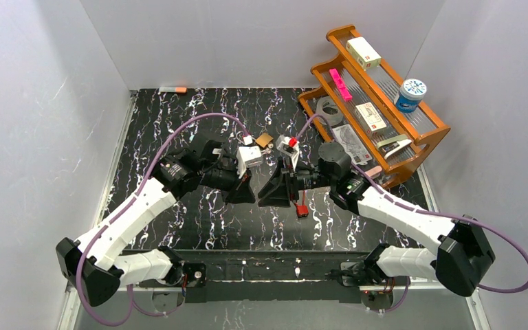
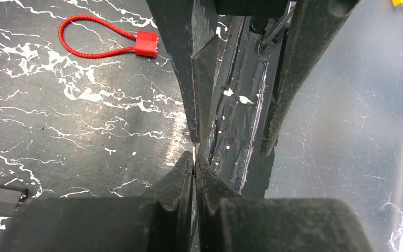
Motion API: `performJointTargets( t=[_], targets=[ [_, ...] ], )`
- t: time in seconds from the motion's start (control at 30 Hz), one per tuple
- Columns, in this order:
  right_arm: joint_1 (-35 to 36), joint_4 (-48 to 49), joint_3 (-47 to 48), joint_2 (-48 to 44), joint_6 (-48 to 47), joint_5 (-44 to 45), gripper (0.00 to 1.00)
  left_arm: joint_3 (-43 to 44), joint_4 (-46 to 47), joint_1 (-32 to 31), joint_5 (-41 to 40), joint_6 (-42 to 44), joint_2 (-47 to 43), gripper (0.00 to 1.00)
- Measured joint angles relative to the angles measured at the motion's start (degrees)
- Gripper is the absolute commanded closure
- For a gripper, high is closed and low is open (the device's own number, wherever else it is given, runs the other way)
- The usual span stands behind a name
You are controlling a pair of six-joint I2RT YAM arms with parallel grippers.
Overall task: Unlock with the key
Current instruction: Pick up the key from the center of the board.
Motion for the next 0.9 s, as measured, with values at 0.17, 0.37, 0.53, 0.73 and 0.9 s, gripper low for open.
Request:
performJointTargets(
  t=[0.17,0.37,0.53,0.73,0.9],
  targets=[
    [-0.13,1.51,-0.87,-2.47,0.02,4.09,0.52,0.00,-0.04,-0.13,1.36,-0.02,-0.87,1.00],
    [-0.35,1.62,-0.96,-0.63,-0.46,6.14,0.61,0.00,-0.04,-0.44,2.62,-0.02,-1.53,1.00],
    [-0.37,0.94,-0.96,1.14,-1.84,4.24,0.69,0.00,-0.28,-0.44,2.62,-0.02,-1.53,1.00],
    [-0.52,-0.48,-0.98,1.25,-2.93,3.34,0.47,0.00,-0.63,-0.61,3.21,-0.07,-1.53,1.00],
    [-0.61,-1.64,-0.96,0.48,-2.27,6.23,0.45,0.00,-0.63,-0.63,3.45,-0.04,-1.53,1.00]
  ],
)
